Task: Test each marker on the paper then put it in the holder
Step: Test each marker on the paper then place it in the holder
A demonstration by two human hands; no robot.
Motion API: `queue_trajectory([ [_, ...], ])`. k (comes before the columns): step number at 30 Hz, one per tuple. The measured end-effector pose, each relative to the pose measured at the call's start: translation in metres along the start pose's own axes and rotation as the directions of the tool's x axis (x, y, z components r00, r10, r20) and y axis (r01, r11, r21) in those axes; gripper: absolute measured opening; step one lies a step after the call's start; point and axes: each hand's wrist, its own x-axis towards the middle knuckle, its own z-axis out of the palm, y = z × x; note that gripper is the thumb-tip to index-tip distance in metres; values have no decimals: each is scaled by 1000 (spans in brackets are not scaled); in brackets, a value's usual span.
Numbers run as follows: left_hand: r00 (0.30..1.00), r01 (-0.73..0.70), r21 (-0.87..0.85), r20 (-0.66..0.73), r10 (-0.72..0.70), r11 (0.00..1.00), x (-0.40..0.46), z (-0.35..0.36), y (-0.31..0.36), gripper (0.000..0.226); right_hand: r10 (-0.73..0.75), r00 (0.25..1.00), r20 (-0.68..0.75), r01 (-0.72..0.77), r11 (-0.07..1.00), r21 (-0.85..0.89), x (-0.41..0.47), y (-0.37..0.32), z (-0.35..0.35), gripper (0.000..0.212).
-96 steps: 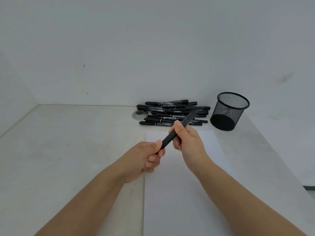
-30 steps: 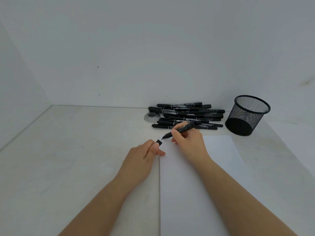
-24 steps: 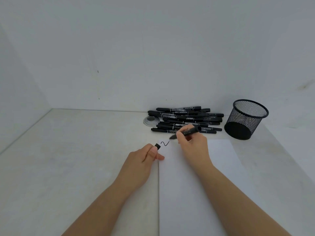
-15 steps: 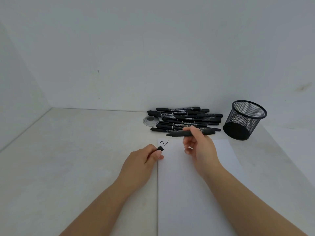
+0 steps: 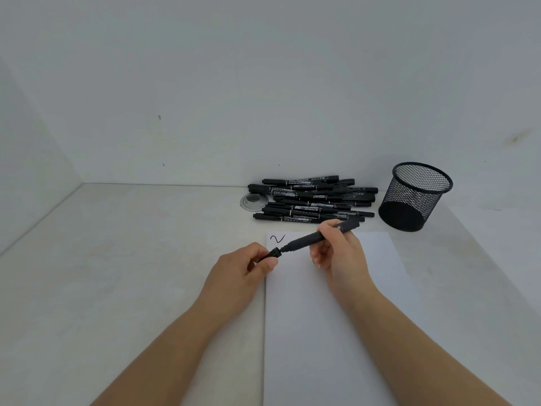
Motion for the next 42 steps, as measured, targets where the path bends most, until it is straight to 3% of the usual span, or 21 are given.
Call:
queue_trajectory([
  [4,999,-29,4,-14,29,1000,0,2,1,18,-30,999,20,32,994,-101,-2,1,-1,17],
  [12,986,-124,60,-106,130,990,1,4,2,18,-45,999,23,50,957,-287,-7,2,1,26],
  [16,982,-148,79,-107,156,986,-1,6,4,15,-31,999,39,40,965,-258,-6,1,2,27],
  [24,980,-136,9,-149,136,991,-6,8,6,30,-35,980,196,67,985,-160,-7,4,2,28],
  [36,996,-59,-188,57,71,980,-4,0,5,36,-56,949,310,103,985,-136,-11,-2,2,19],
  [42,999,4,-246,32,4,969,-1,-1,5,38,-59,960,273,105,982,-156,-6,-1,3,17],
])
